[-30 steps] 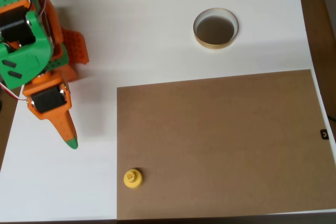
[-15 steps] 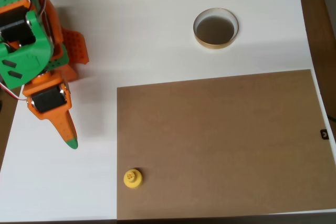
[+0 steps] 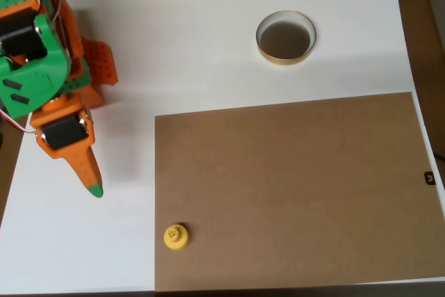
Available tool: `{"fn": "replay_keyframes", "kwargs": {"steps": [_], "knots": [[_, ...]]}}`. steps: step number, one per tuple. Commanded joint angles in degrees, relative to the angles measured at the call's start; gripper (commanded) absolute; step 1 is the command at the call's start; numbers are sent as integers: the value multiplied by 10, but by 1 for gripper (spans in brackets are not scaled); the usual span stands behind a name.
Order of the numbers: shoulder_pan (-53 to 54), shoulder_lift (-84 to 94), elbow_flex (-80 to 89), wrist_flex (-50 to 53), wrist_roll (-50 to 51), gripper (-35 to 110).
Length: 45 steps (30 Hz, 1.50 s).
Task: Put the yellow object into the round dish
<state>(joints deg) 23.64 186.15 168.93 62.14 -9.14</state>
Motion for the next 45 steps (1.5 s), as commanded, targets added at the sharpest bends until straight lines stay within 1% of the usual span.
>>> {"fn": "replay_keyframes", "kwargs": {"steps": [1, 18, 22, 26, 30, 36, 45], "knots": [[4, 10, -8, -8, -4, 5], [7, 10, -33, 7, -9, 6], [-10, 10, -55, 20, -28, 11], [-29, 7, -95, 36, -41, 12], [-39, -3, -104, 25, -41, 12], [-64, -72, -141, -4, -21, 13], [-67, -181, -187, -37, -10, 13]]}}
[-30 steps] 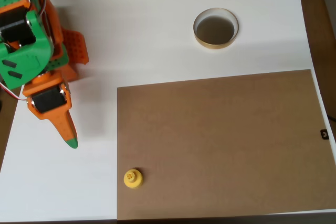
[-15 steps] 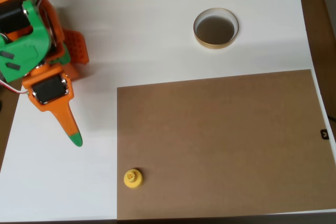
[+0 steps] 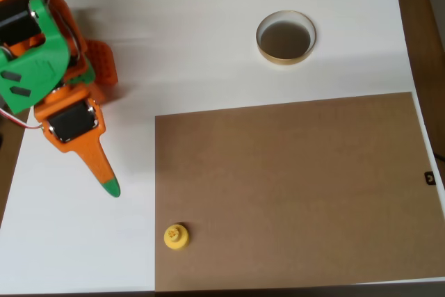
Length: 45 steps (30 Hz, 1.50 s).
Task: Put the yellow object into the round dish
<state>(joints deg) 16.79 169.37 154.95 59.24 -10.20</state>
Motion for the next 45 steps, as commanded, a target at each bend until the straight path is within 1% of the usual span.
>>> {"fn": "replay_keyframes", "kwargs": {"steps": [1, 16, 24, 34, 38, 45], "knots": [[2, -22, -54, -9, 1, 13], [-14, -215, -179, -11, 9, 17], [-39, -261, -190, -24, -12, 21], [-50, -417, -268, -21, -4, 25], [-59, -494, -312, -3, -8, 28], [-63, -585, -373, 5, -12, 27]]}}
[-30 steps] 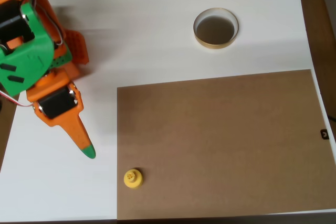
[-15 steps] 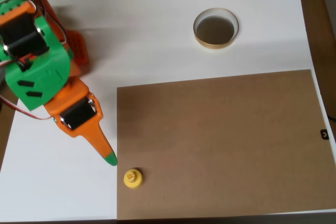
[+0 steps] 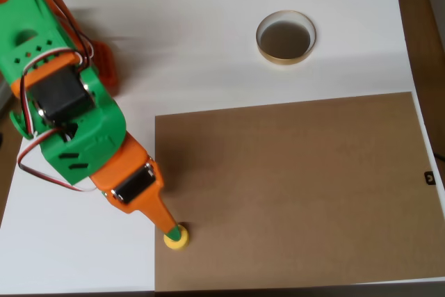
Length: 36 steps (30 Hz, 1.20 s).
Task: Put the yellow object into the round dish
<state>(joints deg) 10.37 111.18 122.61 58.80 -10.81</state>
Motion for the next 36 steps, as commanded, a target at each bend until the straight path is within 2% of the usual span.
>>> {"fn": "replay_keyframes", "kwargs": {"steps": [1, 11, 22, 36], "knots": [[0, -10, -54, 9, -7, 27], [4, -121, -129, 6, -11, 25], [13, -278, -259, 53, -15, 24], [13, -315, -290, 56, -16, 15]]}}
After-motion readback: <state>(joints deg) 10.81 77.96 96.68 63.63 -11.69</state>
